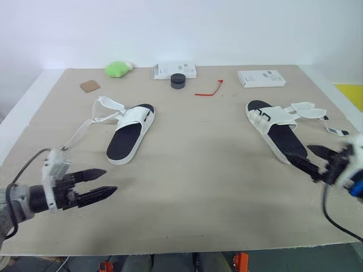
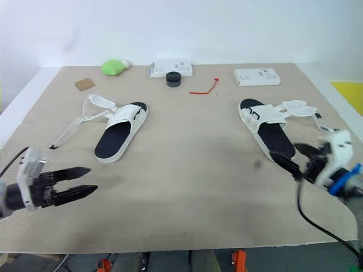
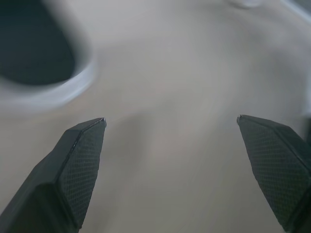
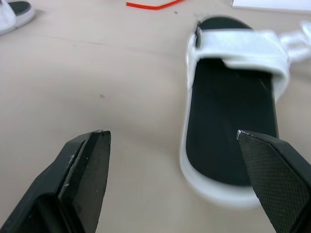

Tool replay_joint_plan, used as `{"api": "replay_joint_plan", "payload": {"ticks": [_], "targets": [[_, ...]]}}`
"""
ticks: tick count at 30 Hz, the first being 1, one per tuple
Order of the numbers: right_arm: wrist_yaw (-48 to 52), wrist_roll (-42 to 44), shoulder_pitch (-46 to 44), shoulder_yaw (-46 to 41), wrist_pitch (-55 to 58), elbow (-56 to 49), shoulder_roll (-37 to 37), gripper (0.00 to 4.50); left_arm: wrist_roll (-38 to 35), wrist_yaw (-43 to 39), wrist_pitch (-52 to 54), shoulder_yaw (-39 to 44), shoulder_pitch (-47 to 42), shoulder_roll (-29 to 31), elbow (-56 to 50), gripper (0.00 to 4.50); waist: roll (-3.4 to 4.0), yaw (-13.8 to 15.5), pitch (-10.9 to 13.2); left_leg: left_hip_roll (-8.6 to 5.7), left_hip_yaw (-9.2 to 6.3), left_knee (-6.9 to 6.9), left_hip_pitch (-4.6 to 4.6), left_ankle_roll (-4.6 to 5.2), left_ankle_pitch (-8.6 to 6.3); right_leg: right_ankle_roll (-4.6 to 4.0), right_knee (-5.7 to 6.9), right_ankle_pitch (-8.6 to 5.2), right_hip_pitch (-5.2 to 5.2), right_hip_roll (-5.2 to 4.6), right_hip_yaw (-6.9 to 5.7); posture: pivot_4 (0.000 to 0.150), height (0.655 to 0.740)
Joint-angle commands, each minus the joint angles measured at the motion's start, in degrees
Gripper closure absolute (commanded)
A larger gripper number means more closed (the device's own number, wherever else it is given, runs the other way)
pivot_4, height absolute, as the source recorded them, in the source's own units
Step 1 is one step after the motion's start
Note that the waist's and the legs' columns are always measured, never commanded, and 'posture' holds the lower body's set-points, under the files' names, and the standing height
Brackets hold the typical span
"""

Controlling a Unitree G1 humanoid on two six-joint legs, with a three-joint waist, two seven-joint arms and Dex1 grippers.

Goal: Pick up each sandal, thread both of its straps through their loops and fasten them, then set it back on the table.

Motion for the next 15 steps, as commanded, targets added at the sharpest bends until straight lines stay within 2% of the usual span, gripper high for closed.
{"api": "replay_joint_plan", "payload": {"ticks": [1,7,15], "targets": [[-4.49,-4.27,-6.94,6.43,0.42,-0.46,0.37,0.04,0.07,0.03,-0.36,-4.04,-5.36,0.7,-1.73,0.04,0.02,0.0,0.0,0.05,0.09,0.0,0.13,0.0,0.0,-0.06,0.0,0.05,0.06,0.04,0.04,0.15,0.74],[-8.41,-11.89,-18.73,16.27,-0.35,10.08,3.4,0.04,3.16,3.14,-2.0,-11.62,-13.96,-2.63,-0.38,0.04,-0.02,0.01,0.01,0.08,0.3,-0.01,0.12,0.03,0.04,-0.02,0.0,0.12,0.03,0.18,0.37,0.15,0.74],[-8.06,-16.03,-23.84,17.14,-6.22,23.76,5.07,0.04,5.28,9.0,-4.01,-12.34,-17.98,-9.71,3.63,0.04,-0.03,0.0,0.02,0.05,0.37,-0.04,-0.08,0.05,-0.01,0.09,-0.01,0.31,-0.13,0.18,0.42,0.15,0.74]]}}
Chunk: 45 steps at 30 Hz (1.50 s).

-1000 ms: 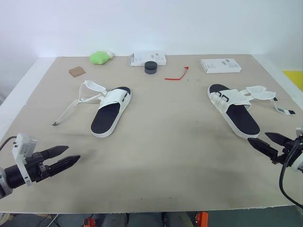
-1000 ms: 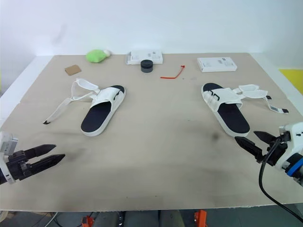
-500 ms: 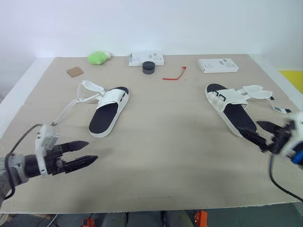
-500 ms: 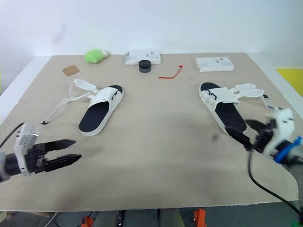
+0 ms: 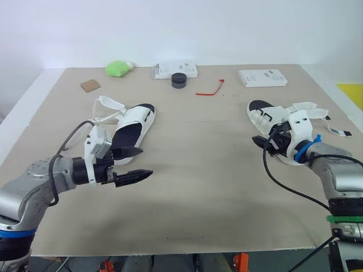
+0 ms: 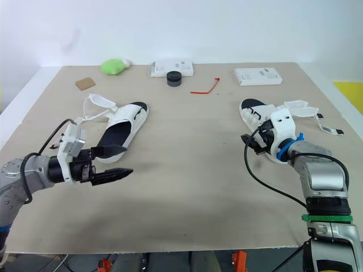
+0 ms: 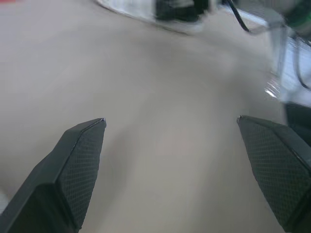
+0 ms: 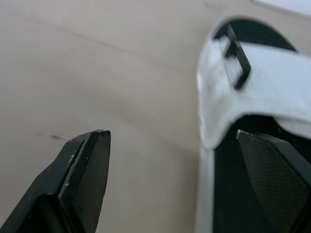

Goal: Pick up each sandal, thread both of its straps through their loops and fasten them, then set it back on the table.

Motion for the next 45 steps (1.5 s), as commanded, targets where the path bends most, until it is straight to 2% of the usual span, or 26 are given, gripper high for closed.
{"api": "replay_joint_plan", "payload": {"ticks": [1,9,20,27,31,35,36,37,45], "targets": [[0.33,-0.55,-2.16,-2.13,-3.13,3.04,-0.35,0.04,-0.01,1.57,-1.17,0.78,-0.95,-1.23,0.3,0.04,0.0,-0.02,0.0,0.0,0.01,0.0,-0.02,0.0,0.0,0.0,0.0,0.0,-0.02,0.0,0.01,0.15,0.74],[0.79,-2.98,-7.82,0.29,-9.4,12.95,3.83,0.04,-0.62,3.82,-1.37,1.33,-2.91,-4.87,2.59,0.04,0.0,-0.52,0.0,0.2,0.04,0.04,0.08,-0.06,0.08,0.19,0.0,0.12,-0.03,0.26,0.1,0.15,0.74],[-1.54,-9.39,-20.15,1.98,-23.66,35.66,7.63,0.04,-0.61,3.44,-0.87,1.02,-2.15,-3.93,0.81,0.04,0.0,-1.26,0.0,0.4,0.15,0.04,0.16,-0.08,0.13,0.07,0.0,0.29,-0.06,0.51,0.26,0.15,0.74],[-2.1,-10.91,-25.1,1.91,-28.25,44.17,10.97,0.04,-0.85,4.56,-0.68,2.06,-0.35,-3.47,-1.28,0.04,0.0,-1.48,0.0,0.52,0.28,0.04,0.25,-0.09,0.13,0.04,0.0,0.37,-0.06,0.62,0.4,0.15,0.74],[-1.33,-10.9,-26.26,1.53,-30.6,46.3,11.94,1.77,-1.21,5.33,-0.66,3.23,1.03,-3.27,-2.19,0.0,0.0,-1.49,0.0,0.64,0.35,0.04,0.33,-0.09,0.13,-0.02,0.0,0.42,-0.05,0.74,0.46,0.15,0.74],[0.59,-10.51,-26.41,1.25,-32.48,46.91,12.61,3.92,-1.69,6.13,-0.45,4.26,2.28,-3.12,-2.98,0.0,0.0,-1.52,0.0,0.68,0.4,0.03,0.39,-0.09,0.13,-0.04,0.01,0.44,-0.03,0.79,0.51,0.15,0.74],[1.26,-10.37,-26.38,1.22,-32.75,46.92,12.86,4.3,-1.79,6.31,-0.41,4.53,2.58,-3.13,-3.14,0.0,0.0,-1.54,0.0,0.7,0.45,0.02,0.42,-0.09,0.13,-0.04,0.01,0.44,-0.04,0.8,0.55,0.15,0.74],[1.94,-10.33,-26.28,1.29,-33.04,46.8,13.09,4.41,-1.84,6.49,-0.41,4.78,2.87,-3.15,-3.31,0.0,0.0,-1.54,0.0,0.7,0.52,-0.01,0.47,-0.09,0.13,-0.04,0.01,0.44,-0.04,0.8,0.6,0.15,0.74],[8.72,-9.35,-25.23,1.38,-34.96,43.97,14.04,4.41,-3.73,7.22,0.3,7.67,5.44,-2.06,-5.21,0.0,0.0,-1.55,0.0,0.78,0.67,-0.05,0.56,-0.09,0.12,-0.03,0.01,0.47,-0.04,0.88,0.76,0.15,0.74]]}}
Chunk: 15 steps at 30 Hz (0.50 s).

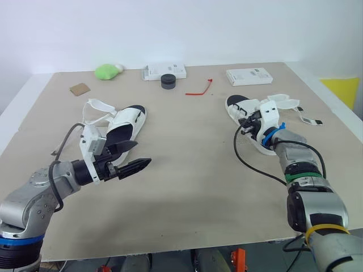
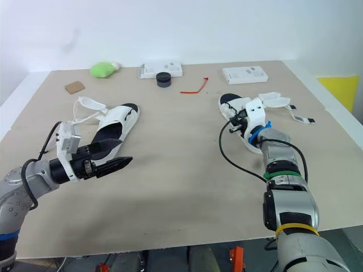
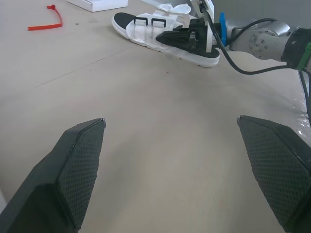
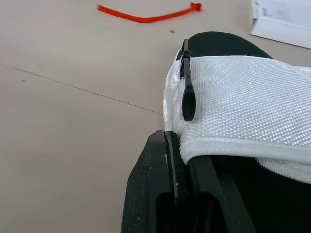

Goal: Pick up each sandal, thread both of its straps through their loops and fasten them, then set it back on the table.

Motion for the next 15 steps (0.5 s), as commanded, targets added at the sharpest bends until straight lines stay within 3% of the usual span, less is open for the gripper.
{"api": "replay_joint_plan", "payload": {"ticks": [1,8,15], "targets": [[8.1,3.12,0.48,-0.57,-0.9,-5.69,0.26,4.41,-2.36,-0.27,0.35,3.71,1.24,2.15,-2.69,0.0,0.0,0.0,0.0,0.0,0.01,-0.01,0.0,0.0,0.0,0.0,0.0,0.0,-0.01,0.0,0.01,0.15,0.74],[38.68,11.88,9.91,5.35,10.47,-31.32,-5.15,4.41,-5.47,-3.52,1.72,9.3,7.28,7.7,-3.72,0.0,0.07,0.18,0.05,0.03,0.18,-0.13,-0.07,0.01,-0.06,0.04,0.01,-0.07,-0.23,0.02,0.2,0.15,0.74],[50.66,15.42,17.43,11.65,16.12,-50.05,-9.29,4.41,-9.33,-9.5,2.17,15.77,11.99,12.02,-2.52,0.0,0.02,0.25,0.08,0.09,0.25,-0.09,-0.17,-0.09,-0.13,-0.16,0.01,-0.23,-0.39,0.02,0.22,0.15,0.74]]}}
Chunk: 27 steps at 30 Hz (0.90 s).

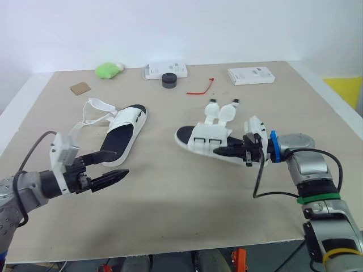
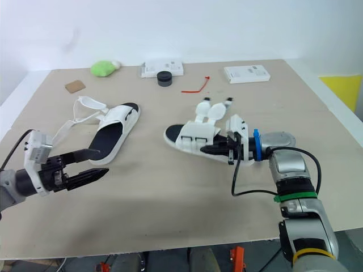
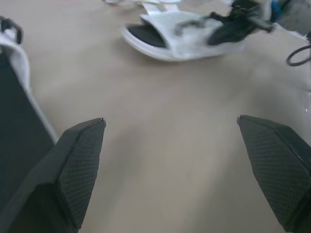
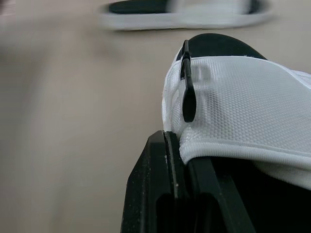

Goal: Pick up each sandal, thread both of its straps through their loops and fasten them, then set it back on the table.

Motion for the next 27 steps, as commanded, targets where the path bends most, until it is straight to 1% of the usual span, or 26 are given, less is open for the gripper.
{"api": "replay_joint_plan", "payload": {"ticks": [1,5,8,10,11,13,15,18,20,21,22,24,25,26,27], "targets": [[5.98,2.67,1.86,2.71,0.68,-9.68,-1.88,4.41,-3.54,-3.87,0.58,4.79,1.16,2.3,-0.29,0.0,0.0,0.01,0.0,0.01,0.01,0.01,0.01,0.0,0.0,-0.05,0.0,-0.02,0.0,0.0,0.0,0.15,0.74],[8.04,2.79,4.46,9.56,-2.83,-15.14,-4.79,4.41,-2.4,-7.75,0.25,4.72,3.41,4.67,0.17,0.0,-0.01,0.01,0.0,0.02,0.07,0.01,0.01,-0.02,-0.01,-0.09,0.01,-0.05,-0.03,0.0,0.03,0.15,0.74],[8.04,3.14,4.44,11.55,-3.52,-15.81,-4.96,4.41,-0.91,-9.02,-0.87,3.57,4.26,4.78,0.35,0.0,-0.03,-0.02,0.01,0.03,0.14,0.01,0.01,-0.03,-0.02,-0.08,0.0,-0.04,-0.08,0.0,0.09,0.15,0.74],[7.77,2.44,4.04,11.66,-3.8,-15.03,-3.93,4.41,1.91,-8.99,-2.53,1.21,4.51,4.3,0.19,0.0,-0.05,0.02,0.02,0.04,0.15,0.02,0.01,-0.04,-0.02,-0.07,0.0,-0.04,-0.08,0.0,0.11,0.15,0.74],[7.34,2.01,3.7,11.78,-4.1,-14.35,-3.33,4.41,3.3,-8.61,-3.25,-0.4,4.24,3.89,0.25,0.0,-0.05,0.03,0.02,0.03,0.16,0.02,0.01,-0.04,-0.02,-0.07,0.0,-0.03,-0.08,0.0,0.11,0.15,0.74],[5.93,1.09,3.06,12.01,-4.66,-12.51,-2.09,4.41,7.52,-5.39,-5.22,-6.86,1.5,1.02,0.15,0.0,-0.05,0.06,0.01,0.03,0.16,0.03,0.03,-0.04,-0.02,-0.06,0.0,-0.02,-0.07,0.0,0.12,0.15,0.74],[5.54,0.72,3.09,12.07,-4.96,-12.04,-1.57,4.41,10.23,-3.98,-6.78,-11.53,-1.2,-1.22,0.12,0.0,-0.12,0.1,0.05,0.03,0.2,0.06,0.02,-0.06,0.0,-0.01,0.02,0.03,-0.07,0.03,0.16,0.15,0.74],[5.36,0.57,3.57,12.02,-5.08,-12.25,-1.37,4.41,10.3,-3.76,-7.03,-14.24,-5.03,-3.39,0.79,0.0,-0.21,0.13,0.08,0.03,0.2,0.12,-0.03,-0.08,0.01,0.32,0.02,0.25,-0.07,0.05,0.22,0.15,0.74],[4.91,0.47,3.88,11.93,-5.09,-12.53,-1.24,4.5,7.23,-3.08,-5.05,-13.84,-8.43,-5.01,2.03,0.53,-0.23,0.14,0.08,0.04,0.2,0.13,-0.04,-0.08,0.01,0.33,0.01,0.27,-0.08,0.08,0.23,0.15,0.74],[4.62,0.41,3.97,11.86,-5.06,-12.59,-1.15,4.5,6.37,-3.28,-4.42,-13.8,-9.55,-5.33,2.46,0.93,-0.23,0.14,0.08,0.06,0.19,0.14,-0.04,-0.07,0.01,0.33,0.02,0.28,-0.08,0.1,0.23,0.15,0.74],[4.37,0.42,4.07,11.78,-4.92,-12.73,-1.05,4.5,5.97,-3.51,-3.84,-13.98,-10.4,-5.23,2.84,1.13,-0.23,0.09,0.08,0.06,0.19,0.14,-0.04,-0.08,0.01,0.33,0.02,0.28,-0.08,0.1,0.23,0.15,0.74],[4.16,0.61,4.58,11.66,-4.58,-13.51,-1.08,4.5,6.25,-4.66,-3.18,-15.33,-11.85,-4.38,3.53,1.78,-0.24,-0.02,0.08,0.06,0.2,0.13,-0.02,-0.07,0.01,0.33,0.02,0.28,-0.09,0.13,0.28,0.15,0.74],[4.14,0.75,4.91,11.62,-4.42,-14.03,-1.16,4.5,6.47,-5.35,-2.86,-16.13,-12.59,-3.93,3.88,2.31,-0.24,0.01,0.08,0.06,0.2,0.13,-0.02,-0.07,0.0,0.34,0.02,0.27,-0.09,0.13,0.29,0.15,0.74],[4.3,1.04,5.49,11.66,-4.14,-14.97,-1.36,4.5,7.35,-5.94,-2.98,-17.65,-14.17,-3.97,4.83,2.7,-0.24,0.05,0.09,0.06,0.21,0.12,-0.02,-0.07,0.0,0.33,0.02,0.26,-0.09,0.13,0.3,0.15,0.74],[4.41,1.31,6.11,11.71,-3.87,-15.84,-1.53,4.5,8.05,-6.11,-2.9,-18.95,-15.87,-4.36,6.0,3.25,-0.24,0.08,0.09,0.06,0.21,0.12,-0.02,-0.07,0.0,0.33,0.02,0.26,-0.09,0.14,0.3,0.15,0.74]]}}
